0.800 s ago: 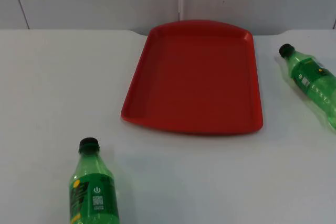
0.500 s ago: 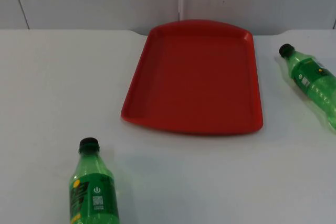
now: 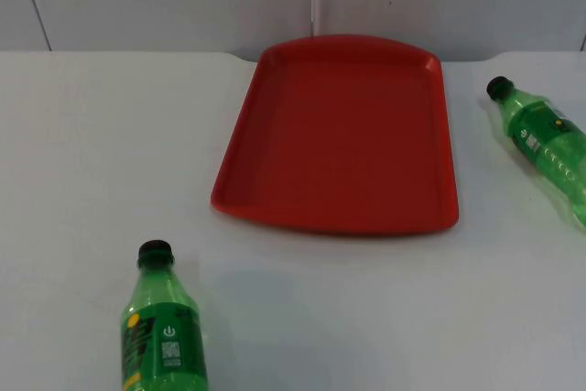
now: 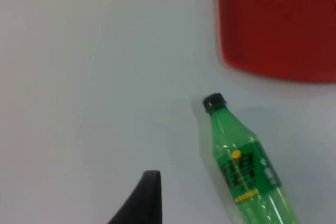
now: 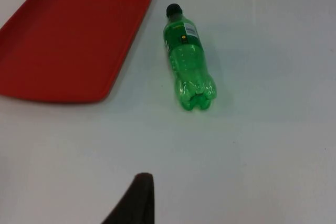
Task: Place the bottle upright on the tray.
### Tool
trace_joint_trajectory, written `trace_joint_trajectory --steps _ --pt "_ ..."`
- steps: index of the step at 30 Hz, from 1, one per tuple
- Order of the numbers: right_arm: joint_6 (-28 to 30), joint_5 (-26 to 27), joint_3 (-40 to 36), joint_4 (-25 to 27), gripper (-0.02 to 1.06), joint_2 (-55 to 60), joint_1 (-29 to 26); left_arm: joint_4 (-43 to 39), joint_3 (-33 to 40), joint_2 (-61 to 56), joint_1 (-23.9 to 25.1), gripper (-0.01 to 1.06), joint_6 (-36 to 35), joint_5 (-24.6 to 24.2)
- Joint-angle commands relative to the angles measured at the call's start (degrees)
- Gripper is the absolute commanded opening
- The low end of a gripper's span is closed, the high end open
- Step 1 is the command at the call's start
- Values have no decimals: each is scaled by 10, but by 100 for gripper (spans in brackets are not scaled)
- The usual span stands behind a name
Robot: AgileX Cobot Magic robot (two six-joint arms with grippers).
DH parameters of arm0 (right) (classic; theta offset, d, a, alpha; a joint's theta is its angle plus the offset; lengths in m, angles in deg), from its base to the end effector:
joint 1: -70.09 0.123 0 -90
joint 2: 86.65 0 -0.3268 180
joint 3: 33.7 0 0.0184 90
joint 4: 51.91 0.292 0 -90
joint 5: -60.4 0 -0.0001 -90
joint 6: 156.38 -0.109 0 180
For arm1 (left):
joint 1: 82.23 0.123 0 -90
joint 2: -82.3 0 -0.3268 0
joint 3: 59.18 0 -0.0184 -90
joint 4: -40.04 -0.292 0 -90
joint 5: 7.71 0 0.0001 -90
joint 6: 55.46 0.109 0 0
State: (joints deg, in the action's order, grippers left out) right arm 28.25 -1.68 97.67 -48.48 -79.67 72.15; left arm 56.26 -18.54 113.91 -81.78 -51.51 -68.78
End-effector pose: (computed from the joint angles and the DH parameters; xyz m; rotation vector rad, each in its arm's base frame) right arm 0.0024 0.0059 0.2922 -0.1238 2.0492 0.0439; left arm 0.0725 -0.0261 0.3296 0.0355 2.3024 -0.3172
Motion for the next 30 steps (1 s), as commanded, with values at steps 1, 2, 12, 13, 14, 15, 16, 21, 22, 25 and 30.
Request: trace_joint_trajectory --steps 1,2,12,13,14,15,16,21,22,25,30 --pt "1 2 0 0 105 -2 -3 27 -4 15 1 105 13 4" --pt "1 2 0 0 105 -2 -3 47 -4 33 1 105 32 1" --pt "1 2 0 0 105 -2 -3 88 -4 133 1 105 67 -12" --pt "1 2 0 0 105 -2 -3 88 -4 133 1 105 67 -12" --pt "1 2 0 0 105 -2 -3 89 -4 146 1 105 69 -17" --pt "1 2 0 0 105 -2 -3 89 -4 163 1 105 69 -18" --pt "1 2 0 0 105 -2 -3 91 -4 172 1 105 72 -18" --pt "1 2 0 0 105 -2 -3 100 -4 204 1 105 77 -17" --pt "1 2 0 0 105 -2 -3 102 -4 211 1 105 77 -17" --pt "1 2 0 0 105 -2 -3 104 -4 220 1 105 77 -14" --pt "1 2 0 0 105 -2 -3 103 -4 242 1 105 77 -9"
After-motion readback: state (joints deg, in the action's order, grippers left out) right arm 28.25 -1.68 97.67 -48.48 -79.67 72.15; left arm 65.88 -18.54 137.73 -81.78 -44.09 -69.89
